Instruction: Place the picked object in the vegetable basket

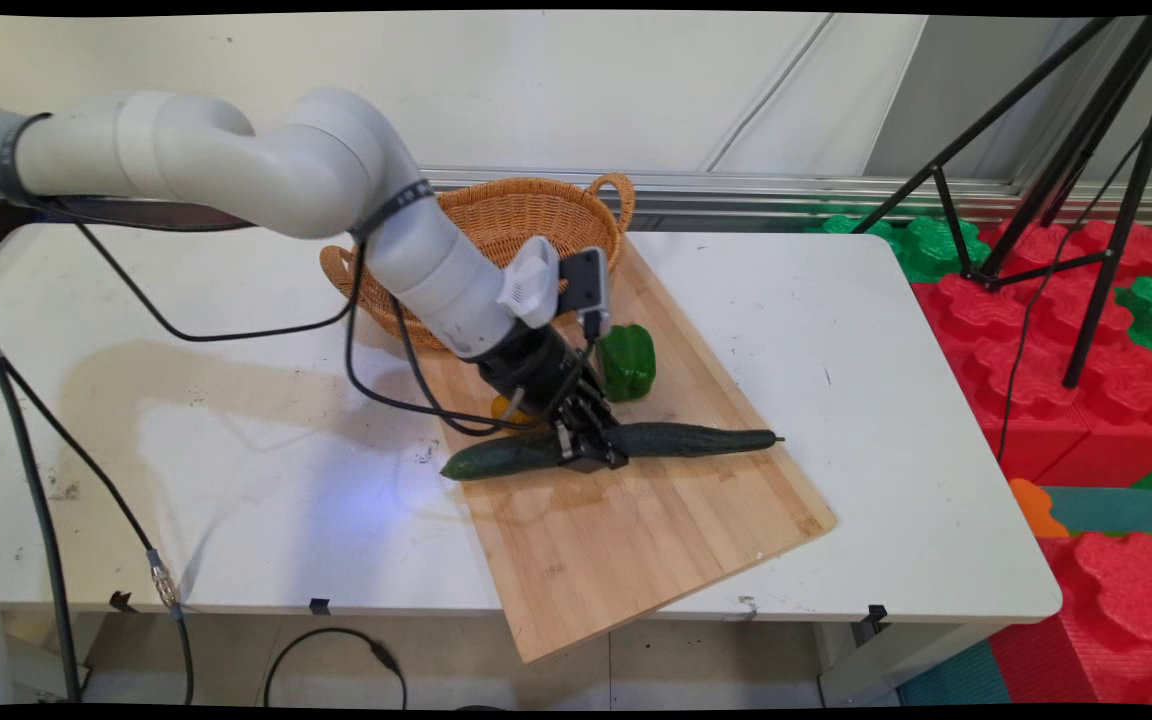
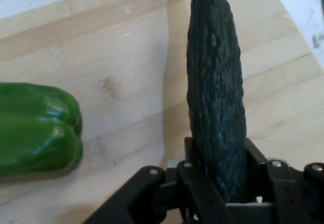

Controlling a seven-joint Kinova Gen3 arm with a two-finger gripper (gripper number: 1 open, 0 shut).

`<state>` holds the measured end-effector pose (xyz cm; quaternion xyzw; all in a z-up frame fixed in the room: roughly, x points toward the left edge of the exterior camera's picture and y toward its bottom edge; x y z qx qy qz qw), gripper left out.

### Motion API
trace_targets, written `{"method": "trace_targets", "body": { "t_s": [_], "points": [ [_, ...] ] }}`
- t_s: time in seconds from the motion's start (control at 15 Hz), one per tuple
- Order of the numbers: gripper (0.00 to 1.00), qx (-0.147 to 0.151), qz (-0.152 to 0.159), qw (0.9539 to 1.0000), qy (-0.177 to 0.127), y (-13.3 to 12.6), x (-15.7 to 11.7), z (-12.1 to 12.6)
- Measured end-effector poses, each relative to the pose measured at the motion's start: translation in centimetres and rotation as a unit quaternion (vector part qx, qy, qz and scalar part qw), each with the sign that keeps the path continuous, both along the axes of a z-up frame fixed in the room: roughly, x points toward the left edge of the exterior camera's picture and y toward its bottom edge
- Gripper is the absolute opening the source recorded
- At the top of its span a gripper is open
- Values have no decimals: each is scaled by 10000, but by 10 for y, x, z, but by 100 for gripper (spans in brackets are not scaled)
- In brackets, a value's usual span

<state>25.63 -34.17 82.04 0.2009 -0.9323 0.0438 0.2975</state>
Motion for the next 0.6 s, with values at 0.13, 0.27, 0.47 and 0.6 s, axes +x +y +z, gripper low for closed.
{"method": "trace_targets", "body": {
  "t_s": [0.13, 0.27, 0.47, 0.6],
  "points": [
    [0, 9, 23, 10000, 80, 5, 7, 10],
    [0, 25, 86, 9997, 208, 12, 17, 24],
    [0, 59, 216, 9988, 425, 22, 35, 48],
    [0, 39, 264, 9982, 537, 27, 49, 65]
  ]
}}
